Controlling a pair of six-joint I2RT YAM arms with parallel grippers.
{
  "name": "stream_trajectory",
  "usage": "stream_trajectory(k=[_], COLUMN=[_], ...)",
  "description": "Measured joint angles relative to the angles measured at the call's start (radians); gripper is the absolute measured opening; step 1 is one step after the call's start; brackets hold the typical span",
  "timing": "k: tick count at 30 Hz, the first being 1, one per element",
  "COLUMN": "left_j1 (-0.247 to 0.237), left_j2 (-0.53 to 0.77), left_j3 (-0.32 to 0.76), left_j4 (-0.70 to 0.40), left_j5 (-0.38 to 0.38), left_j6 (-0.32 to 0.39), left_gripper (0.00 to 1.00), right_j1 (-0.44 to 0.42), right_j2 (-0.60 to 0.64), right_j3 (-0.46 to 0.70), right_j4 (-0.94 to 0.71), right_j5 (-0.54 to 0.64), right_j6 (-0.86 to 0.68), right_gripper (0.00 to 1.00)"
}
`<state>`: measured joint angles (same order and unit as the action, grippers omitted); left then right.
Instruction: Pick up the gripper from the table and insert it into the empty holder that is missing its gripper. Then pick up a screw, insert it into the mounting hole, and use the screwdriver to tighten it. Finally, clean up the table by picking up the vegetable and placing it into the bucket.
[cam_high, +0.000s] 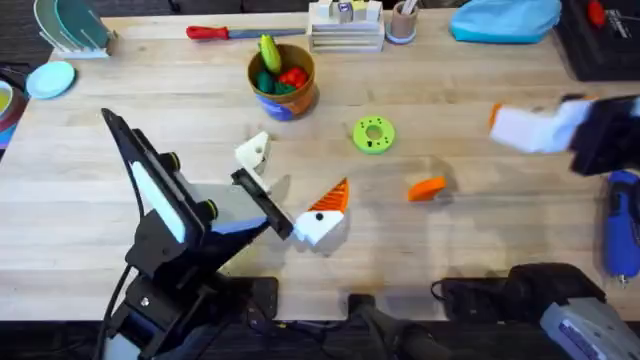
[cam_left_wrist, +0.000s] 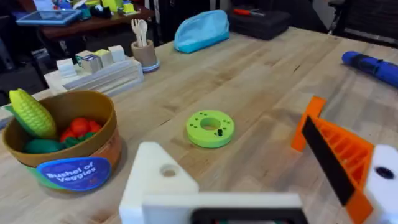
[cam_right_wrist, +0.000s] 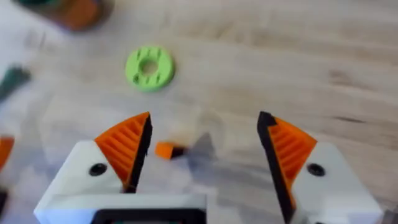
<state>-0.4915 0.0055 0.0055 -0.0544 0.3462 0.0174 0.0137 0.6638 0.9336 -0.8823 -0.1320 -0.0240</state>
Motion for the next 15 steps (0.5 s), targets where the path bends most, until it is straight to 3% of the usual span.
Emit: stream_trajectory(k=[7, 15], left_j1=[0.0, 0.0], left_j2=[0.0, 0.0], left_j3=[0.0, 0.0], left_j4=[0.0, 0.0], left_j5=[0.002, 0.002], left_j6=[0.0, 0.0], left_gripper=[0.993, 0.993], right_j1=[0.176, 0.324], right_j2=[0.201, 0.235], right_j3=[0.0, 0.0], right_j4=[-0.111, -0.142], right_j5=[-0.064, -0.076], right_j6=[-0.187, -0.427], right_gripper=[0.991, 0.991])
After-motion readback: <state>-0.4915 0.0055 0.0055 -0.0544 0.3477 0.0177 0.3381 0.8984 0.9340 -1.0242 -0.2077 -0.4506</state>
